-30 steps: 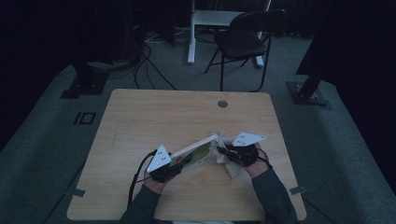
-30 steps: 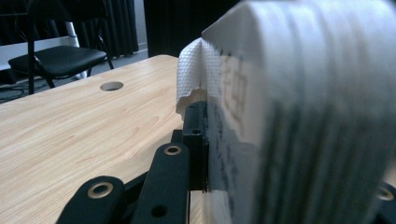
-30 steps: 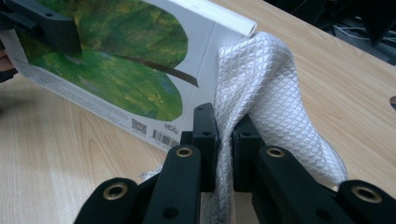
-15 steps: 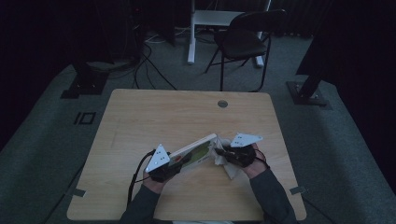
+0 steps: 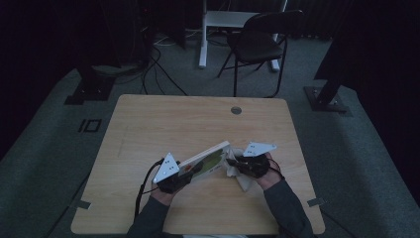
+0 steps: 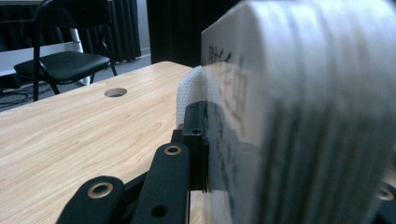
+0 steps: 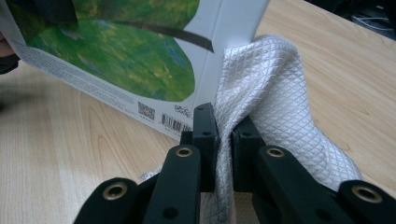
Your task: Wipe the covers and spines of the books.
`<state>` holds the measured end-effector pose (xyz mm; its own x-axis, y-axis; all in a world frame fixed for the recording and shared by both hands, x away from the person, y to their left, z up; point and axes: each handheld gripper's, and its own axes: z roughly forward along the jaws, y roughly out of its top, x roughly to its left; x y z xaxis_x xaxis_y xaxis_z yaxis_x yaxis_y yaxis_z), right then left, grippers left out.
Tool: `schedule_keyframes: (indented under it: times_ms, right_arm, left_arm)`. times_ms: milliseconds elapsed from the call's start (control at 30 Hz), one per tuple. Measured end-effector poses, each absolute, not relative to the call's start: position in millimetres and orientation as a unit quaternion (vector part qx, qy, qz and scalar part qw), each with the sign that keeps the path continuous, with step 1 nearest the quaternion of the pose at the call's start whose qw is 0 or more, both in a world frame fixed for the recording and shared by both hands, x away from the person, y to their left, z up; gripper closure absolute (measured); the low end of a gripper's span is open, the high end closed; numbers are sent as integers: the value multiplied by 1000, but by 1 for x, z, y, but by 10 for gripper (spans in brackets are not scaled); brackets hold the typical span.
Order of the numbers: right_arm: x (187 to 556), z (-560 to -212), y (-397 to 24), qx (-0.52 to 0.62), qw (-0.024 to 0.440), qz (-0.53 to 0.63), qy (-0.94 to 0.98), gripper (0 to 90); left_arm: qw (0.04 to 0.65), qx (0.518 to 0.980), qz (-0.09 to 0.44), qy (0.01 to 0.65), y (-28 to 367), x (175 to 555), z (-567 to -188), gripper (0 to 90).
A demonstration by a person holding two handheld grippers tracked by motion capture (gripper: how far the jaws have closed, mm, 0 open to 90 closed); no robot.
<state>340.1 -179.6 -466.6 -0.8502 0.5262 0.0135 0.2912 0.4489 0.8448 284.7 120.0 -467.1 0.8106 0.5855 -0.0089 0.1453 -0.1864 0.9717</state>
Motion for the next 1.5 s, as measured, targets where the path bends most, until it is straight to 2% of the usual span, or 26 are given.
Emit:
schedule_keyframes:
  times_ms: [1500]
  right_arm:
    - [344, -478, -174, 245, 105, 447, 854, 835]
  left_arm:
    - [604, 728, 203, 253, 129, 282, -458, 780]
